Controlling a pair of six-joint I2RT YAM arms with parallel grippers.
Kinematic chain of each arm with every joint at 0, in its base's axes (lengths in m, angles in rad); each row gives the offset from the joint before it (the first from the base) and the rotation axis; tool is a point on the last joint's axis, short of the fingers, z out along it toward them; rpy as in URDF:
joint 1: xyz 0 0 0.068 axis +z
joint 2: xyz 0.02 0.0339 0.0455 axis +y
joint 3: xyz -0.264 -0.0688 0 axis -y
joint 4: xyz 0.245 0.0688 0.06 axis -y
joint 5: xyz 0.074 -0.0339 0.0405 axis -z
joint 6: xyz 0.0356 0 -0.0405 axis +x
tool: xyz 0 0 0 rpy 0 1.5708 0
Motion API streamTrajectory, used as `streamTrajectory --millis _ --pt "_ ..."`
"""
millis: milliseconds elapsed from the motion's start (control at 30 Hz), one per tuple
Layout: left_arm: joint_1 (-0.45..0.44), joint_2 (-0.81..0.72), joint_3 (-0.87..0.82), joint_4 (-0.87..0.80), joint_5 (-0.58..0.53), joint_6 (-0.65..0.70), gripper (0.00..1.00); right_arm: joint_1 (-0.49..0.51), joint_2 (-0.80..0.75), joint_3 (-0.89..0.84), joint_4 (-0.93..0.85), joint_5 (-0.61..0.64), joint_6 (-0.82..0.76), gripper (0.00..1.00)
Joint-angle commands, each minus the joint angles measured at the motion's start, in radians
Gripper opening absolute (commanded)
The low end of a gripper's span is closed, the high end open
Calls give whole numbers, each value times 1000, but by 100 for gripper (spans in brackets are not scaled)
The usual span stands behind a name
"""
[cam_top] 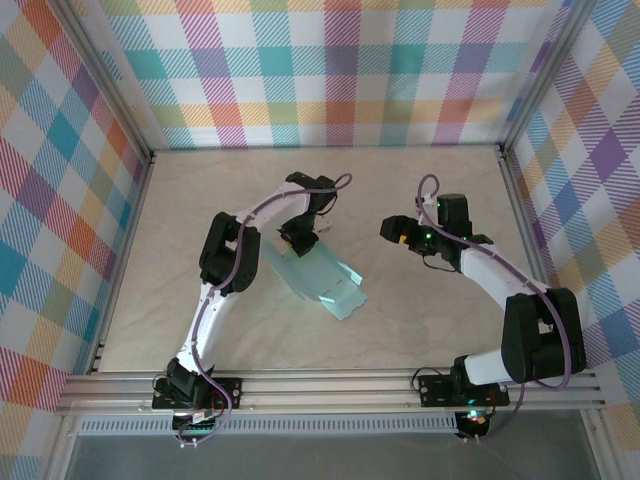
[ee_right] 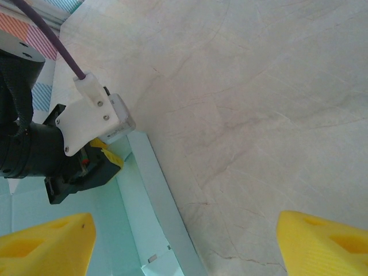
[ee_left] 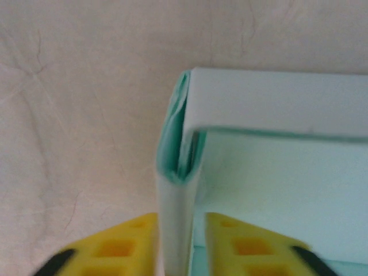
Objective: Fold the paper box
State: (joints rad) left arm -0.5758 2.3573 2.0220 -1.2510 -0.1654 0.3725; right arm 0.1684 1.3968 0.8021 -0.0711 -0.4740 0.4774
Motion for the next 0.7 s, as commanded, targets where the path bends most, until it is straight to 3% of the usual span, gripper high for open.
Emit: streamTrajectory --millis 0,433,667 --pt "-7 -65 -8 29 28 -9 37 -1 -49 -11 -7 12 -36 82" --pt "-9 -283 -21 116 104 -43 70 8 -94 -12 -47 29 -108 85" --pt "14 -550 -251 317 23 -140 79 81 -88 47 -109 104 -389 92"
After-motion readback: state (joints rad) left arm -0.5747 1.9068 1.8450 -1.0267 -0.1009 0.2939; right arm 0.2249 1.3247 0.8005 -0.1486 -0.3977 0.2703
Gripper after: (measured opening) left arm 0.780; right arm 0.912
